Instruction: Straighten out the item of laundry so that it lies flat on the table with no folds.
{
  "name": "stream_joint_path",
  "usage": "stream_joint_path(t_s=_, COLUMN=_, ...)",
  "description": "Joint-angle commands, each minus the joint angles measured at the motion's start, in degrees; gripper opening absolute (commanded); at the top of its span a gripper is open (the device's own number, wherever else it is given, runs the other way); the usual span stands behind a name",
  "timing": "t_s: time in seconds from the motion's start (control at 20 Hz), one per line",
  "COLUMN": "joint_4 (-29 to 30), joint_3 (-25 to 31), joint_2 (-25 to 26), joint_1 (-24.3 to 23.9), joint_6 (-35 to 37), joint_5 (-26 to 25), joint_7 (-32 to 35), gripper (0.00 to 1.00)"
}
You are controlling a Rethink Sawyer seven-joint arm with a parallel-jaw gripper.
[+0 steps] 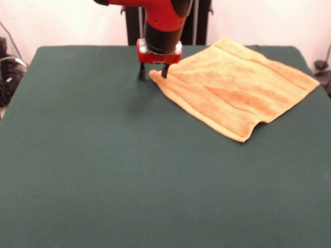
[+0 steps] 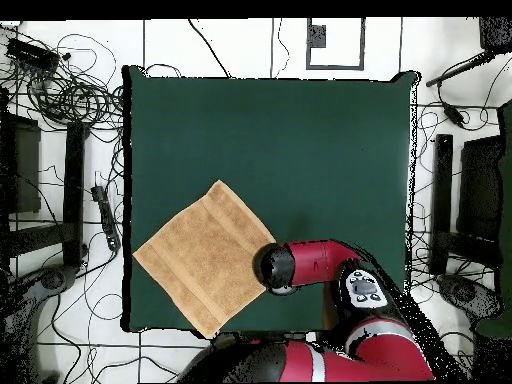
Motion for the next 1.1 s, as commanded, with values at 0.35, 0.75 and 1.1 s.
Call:
stream_joint_path(t_s=0.35, joint_4=-10.96, joint_3=-16.72, joint_2=19.1, joint_1=-2.33, joint_6=-13.47, joint_5=-11.32, joint_7=12.6, gripper=1.0)
stream_joint_path(t_s=0.75, joint_4=-11.74, joint_3=-18.74, joint_2=20.31, joint_1=-0.38, joint_6=-13.86, joint_5=-10.28, joint_7=13.82, gripper=1.0)
stream_joint_path(t_s=1.1, joint_4=-13.93, joint_3=-23.49, joint_2=23.28, joint_1=2.97, joint_6=-16.47, joint_5=-10.17, joint_7=16.55, gripper=1.0)
